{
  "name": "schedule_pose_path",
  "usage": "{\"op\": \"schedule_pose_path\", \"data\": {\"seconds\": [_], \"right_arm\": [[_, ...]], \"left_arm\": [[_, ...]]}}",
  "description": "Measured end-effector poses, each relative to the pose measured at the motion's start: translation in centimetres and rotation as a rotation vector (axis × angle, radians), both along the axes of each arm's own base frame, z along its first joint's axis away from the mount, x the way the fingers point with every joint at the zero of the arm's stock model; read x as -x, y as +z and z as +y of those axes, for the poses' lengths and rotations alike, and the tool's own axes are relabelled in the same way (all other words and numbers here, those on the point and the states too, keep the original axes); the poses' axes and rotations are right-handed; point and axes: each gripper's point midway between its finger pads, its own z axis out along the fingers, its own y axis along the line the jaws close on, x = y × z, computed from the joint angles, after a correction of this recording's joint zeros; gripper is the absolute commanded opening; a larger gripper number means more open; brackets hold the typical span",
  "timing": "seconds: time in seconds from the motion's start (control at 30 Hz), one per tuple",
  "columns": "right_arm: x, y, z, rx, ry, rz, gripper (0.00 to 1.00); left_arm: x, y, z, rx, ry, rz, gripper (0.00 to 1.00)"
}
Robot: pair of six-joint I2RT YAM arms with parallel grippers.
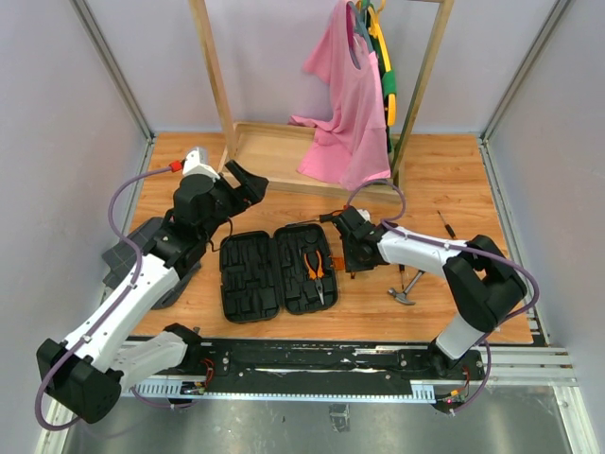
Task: Sort the tools into containers
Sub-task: Pick up the utility knife at the center of the board.
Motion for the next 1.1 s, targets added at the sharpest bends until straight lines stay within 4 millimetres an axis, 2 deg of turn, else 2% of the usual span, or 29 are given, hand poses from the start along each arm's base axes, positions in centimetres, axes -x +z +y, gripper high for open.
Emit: {"op": "schedule_pose_path", "data": {"seconds": [0.2,0.37,0.53,0.73,0.8,0.97,1.1], "right_arm": [[0.0,0.0,0.2,0.004,0.009,0.001,0.1],[0.1,0.1,-0.5,0.033,0.002,-0.002,0.07],[1.0,0.5,-1.7,0.061,0.006,-0.002,0.05],[1.0,3.2,-1.8,0.015,0.013,-0.063,0.05],[0.8,4.4,-1.7,-0.012,0.014,-0.096,0.05],[0.7,5.9,-1.3,-0.047,0.016,-0.127,0.05],[1.0,6.7,0.2,-0.078,0.043,-0.132,0.05]], "left_arm": [[-1.1,-2.3,1.7,-0.047,0.042,0.018,0.91],[-1.6,-4.6,2.8,-0.077,0.074,0.035,0.9],[-1.6,-7.7,3.5,-0.104,0.104,0.06,0.88],[-1.1,-11.4,4.4,-0.142,0.131,0.091,0.88],[-1.0,-12.0,4.6,-0.149,0.137,0.093,0.88],[-1.1,-12.6,4.8,-0.152,0.146,0.087,0.87],[-1.5,-13.3,4.7,-0.158,0.152,0.097,0.86]]}}
